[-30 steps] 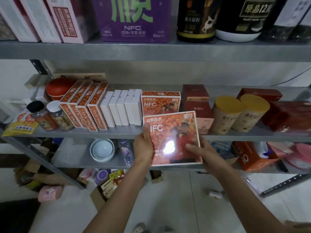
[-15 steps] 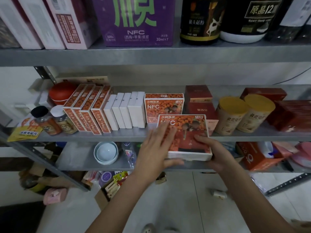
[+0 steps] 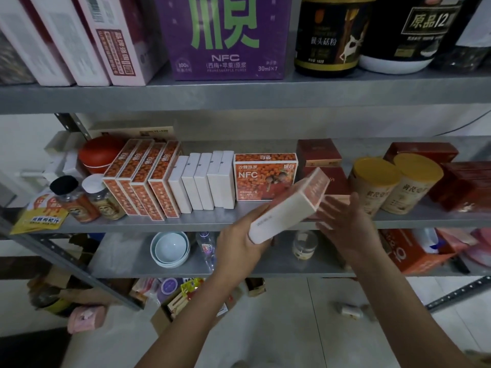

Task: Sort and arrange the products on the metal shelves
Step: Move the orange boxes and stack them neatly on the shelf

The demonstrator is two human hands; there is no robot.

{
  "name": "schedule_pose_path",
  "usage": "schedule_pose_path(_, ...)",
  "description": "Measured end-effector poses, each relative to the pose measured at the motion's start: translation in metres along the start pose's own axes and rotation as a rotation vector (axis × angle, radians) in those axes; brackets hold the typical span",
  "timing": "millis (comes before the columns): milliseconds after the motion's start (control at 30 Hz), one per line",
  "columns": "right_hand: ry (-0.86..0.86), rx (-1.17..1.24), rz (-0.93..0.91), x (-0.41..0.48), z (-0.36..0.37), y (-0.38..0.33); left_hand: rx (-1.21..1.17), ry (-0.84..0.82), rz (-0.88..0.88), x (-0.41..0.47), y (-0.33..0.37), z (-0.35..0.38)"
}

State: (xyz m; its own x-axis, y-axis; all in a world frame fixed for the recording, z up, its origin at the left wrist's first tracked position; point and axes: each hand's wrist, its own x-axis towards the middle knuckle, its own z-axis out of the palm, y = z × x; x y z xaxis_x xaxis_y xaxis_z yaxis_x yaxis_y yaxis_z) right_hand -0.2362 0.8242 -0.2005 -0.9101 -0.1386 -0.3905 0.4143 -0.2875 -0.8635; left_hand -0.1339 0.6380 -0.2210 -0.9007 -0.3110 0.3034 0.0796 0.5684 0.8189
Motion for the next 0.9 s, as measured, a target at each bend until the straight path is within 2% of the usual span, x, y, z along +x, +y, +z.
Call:
schedule_pose_path(67,0.104,-0.060,-0.212,0.005,0.007,0.003,-0.198,-0.065,-0.106,-0.002,-0.001,0.001)
schedule_pose_path(133,0.154,-0.110,-0.333,0.008,0.017,0.005,-0.330,-0.120,-0.158,-0.004,-0.002,0.005)
schedule_pose_path(267,0.183,-0.058,-0.284,0.012,0.033,0.006,-0.433,-0.179,-0.187,-0.006,-0.002,0.012)
schedule_pose_path(400,0.249,-0.035,-0.345,0.019,0.041,0.007,-0.482,-0.283,-0.198,-0.005,0.001,0.009)
schedule_pose_path(433,0.254,-0.050,-0.374,0.021,0.042,0.007,-0.507,-0.281,-0.200,-0.005,0.003,0.006)
schedule_pose_path(500,0.258,-0.132,-0.466,0.021,0.040,0.008,-0.579,-0.159,-0.162,-0.003,0.008,-0.004)
schedule_pose_path(600,0.234,-0.340,-0.667,0.018,0.039,0.009,-0.403,0.030,0.028,0.006,0.022,-0.023)
schedule_pose_path(633,0.202,-0.455,-0.747,0.016,0.041,0.009,-0.279,0.018,0.054,0.011,0.027,-0.027)
schedule_pose_path(700,0.164,-0.688,-0.901,0.014,0.045,0.008,-0.016,-0.115,0.040,0.021,0.036,-0.030)
schedule_pose_path(767,0.138,-0.824,-1.024,0.012,0.050,0.005,0.124,-0.238,0.012,0.026,0.034,-0.025)
schedule_pose_path(833,0.071,-0.877,-1.043,0.014,0.051,0.003,0.153,-0.208,-0.009,0.027,0.028,-0.020)
schedule_pose_path(900,-0.024,-0.926,-0.975,0.015,0.052,0.000,0.160,-0.129,-0.014,0.026,0.020,-0.015)
